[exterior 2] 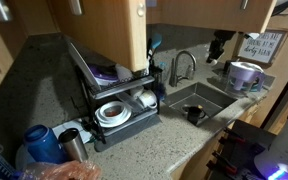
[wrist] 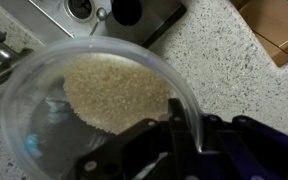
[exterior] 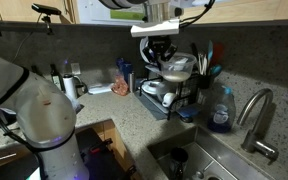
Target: Put the bowl in the cupboard drawer on top of the sink
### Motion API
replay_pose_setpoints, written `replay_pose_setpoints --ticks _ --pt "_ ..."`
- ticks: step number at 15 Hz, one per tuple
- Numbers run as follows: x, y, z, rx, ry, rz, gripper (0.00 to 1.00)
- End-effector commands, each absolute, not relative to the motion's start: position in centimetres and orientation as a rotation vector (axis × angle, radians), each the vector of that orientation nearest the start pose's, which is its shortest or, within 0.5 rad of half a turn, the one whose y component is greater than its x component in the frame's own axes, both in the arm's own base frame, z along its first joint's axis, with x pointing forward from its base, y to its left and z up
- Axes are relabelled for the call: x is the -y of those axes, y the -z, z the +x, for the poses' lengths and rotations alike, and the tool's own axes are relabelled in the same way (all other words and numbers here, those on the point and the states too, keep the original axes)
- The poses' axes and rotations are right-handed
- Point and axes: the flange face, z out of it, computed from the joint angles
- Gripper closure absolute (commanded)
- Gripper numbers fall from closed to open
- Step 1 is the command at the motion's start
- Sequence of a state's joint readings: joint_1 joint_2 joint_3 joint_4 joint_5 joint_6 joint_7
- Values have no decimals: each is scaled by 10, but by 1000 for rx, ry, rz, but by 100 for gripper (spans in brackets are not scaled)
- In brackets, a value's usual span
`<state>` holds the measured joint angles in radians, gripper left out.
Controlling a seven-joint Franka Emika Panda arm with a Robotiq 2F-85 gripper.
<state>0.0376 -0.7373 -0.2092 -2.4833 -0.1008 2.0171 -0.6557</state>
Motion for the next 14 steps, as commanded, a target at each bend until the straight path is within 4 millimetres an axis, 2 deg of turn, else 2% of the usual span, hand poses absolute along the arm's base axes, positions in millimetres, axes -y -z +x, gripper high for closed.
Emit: replay_pose_setpoints --ticks 1,7,14 --pt "79 -576 356 978 461 -3039 99" --pt "75 -614 365 1133 557 -3008 99" --pt "86 -654 383 1161 654 -3013 99"
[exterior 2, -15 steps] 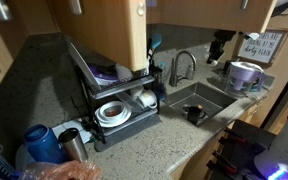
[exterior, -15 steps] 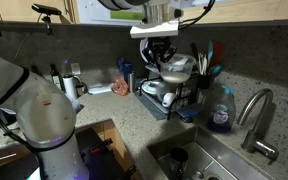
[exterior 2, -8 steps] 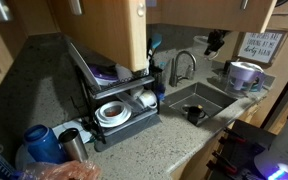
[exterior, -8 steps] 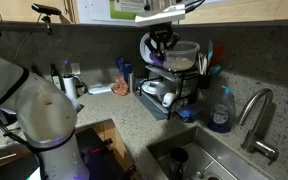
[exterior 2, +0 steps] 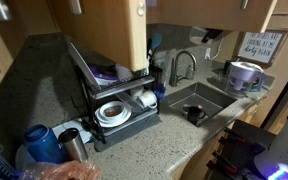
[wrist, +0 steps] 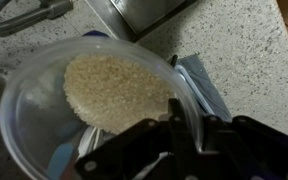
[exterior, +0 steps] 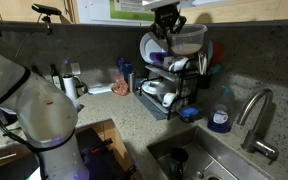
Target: Put the bowl in the cupboard drawer on top of the sink
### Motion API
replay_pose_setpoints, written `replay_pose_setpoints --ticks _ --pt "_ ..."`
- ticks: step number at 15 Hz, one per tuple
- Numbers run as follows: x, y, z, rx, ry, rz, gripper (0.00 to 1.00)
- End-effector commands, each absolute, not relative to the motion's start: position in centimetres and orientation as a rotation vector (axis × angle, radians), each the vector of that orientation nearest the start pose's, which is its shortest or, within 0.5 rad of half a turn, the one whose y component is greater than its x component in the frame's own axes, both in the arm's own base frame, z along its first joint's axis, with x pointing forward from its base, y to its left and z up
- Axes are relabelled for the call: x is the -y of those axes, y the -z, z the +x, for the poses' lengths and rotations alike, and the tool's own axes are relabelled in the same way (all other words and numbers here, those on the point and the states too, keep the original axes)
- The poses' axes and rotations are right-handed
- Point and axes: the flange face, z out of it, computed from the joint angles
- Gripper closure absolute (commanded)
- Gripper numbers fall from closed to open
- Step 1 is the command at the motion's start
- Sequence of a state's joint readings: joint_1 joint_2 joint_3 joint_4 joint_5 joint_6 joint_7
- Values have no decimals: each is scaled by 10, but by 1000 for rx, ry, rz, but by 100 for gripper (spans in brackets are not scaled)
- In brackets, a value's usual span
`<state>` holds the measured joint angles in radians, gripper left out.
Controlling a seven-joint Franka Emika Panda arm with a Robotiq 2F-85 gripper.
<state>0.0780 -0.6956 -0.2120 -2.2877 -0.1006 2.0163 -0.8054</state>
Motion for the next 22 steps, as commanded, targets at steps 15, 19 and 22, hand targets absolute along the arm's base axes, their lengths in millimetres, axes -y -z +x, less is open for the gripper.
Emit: replay_pose_setpoints --ticks 15,19,22 --pt "106 -714 417 1051 797 -3037 99" --pt "110 -719 414 1048 791 -3044 99" --pt "112 -726 411 1046 801 -3047 99"
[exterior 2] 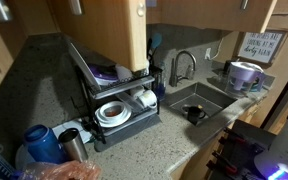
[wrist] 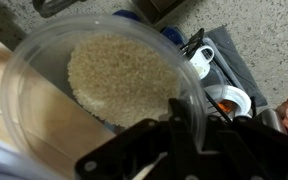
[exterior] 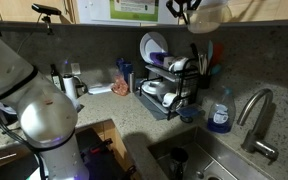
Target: Put the bowl in the cupboard drawer on top of the sink
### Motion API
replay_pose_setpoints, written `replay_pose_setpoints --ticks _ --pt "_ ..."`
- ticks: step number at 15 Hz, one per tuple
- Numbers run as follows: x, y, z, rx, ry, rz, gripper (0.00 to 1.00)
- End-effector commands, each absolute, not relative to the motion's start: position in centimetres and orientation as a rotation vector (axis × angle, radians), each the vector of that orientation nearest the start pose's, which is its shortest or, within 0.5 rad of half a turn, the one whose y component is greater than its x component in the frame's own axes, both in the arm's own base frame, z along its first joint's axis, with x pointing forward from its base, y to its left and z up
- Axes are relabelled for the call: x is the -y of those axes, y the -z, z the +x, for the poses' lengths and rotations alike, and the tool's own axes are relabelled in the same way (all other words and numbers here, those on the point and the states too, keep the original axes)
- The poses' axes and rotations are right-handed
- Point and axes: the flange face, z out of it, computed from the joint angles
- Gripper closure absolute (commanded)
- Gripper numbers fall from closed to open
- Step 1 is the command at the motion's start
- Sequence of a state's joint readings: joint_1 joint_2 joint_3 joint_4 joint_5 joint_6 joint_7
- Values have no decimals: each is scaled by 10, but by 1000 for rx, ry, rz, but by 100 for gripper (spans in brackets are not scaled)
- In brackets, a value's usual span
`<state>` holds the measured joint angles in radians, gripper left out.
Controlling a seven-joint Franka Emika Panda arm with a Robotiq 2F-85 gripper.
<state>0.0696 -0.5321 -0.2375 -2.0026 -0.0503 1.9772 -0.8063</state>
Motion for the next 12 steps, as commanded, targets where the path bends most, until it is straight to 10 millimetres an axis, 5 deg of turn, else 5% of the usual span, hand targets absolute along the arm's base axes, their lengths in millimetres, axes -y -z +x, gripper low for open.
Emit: replay_pose_setpoints --ticks 1,12 --pt "113 -729 410 1044 806 -3046 99" --pt "117 -758 406 1054 831 -3055 99"
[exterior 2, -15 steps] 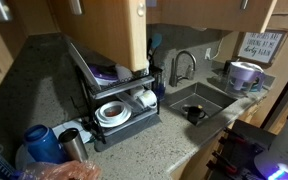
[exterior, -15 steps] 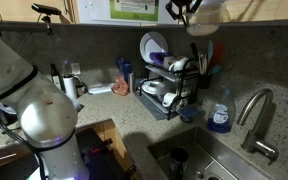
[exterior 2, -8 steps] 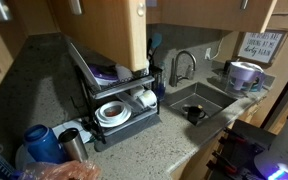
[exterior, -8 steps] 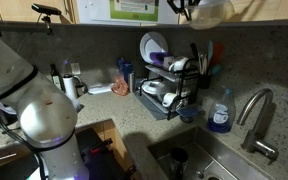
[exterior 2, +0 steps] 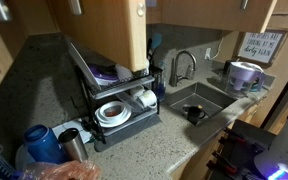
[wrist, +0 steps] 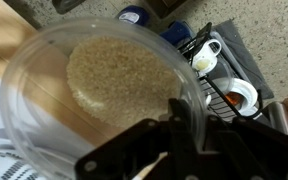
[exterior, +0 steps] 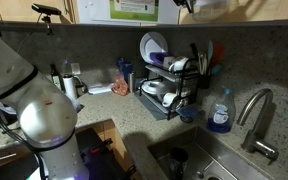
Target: Put the bowl in the cupboard drawer on top of the sink
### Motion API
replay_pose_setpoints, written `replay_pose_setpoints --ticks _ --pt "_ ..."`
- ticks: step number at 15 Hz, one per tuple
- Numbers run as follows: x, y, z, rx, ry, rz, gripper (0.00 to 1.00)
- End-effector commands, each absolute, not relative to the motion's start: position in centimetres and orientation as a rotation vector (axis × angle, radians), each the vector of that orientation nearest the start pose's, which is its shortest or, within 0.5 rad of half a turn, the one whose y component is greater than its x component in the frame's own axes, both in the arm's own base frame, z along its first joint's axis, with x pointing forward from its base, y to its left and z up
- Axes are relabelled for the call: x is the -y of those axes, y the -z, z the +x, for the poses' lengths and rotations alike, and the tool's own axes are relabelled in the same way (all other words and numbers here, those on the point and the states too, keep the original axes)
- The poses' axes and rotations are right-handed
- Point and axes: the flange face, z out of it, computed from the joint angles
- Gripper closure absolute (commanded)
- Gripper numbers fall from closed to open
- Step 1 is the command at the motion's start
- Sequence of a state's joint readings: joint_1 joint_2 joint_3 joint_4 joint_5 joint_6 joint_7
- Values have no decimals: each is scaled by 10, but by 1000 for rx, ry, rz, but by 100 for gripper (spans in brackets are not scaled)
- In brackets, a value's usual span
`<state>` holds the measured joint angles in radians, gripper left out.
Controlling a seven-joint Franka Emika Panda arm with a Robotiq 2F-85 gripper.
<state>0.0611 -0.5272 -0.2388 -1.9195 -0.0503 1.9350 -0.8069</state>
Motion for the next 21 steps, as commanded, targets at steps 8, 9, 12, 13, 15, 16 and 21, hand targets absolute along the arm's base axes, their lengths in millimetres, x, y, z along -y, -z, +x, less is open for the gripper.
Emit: replay_pose_setpoints --ticks 8,9,12,13,15,16,21 --pt "126 -774 409 1037 820 -3068 99" --pt "128 -776 409 1037 819 -3069 99" --pt "135 -786 409 1023 825 -3075 99" --pt "137 -790 408 1018 837 -3079 99" --pt "142 -798 409 1018 852 -3085 99" --pt "144 -801 410 1021 857 -3089 99" --pt "151 -812 420 996 868 -3117 99"
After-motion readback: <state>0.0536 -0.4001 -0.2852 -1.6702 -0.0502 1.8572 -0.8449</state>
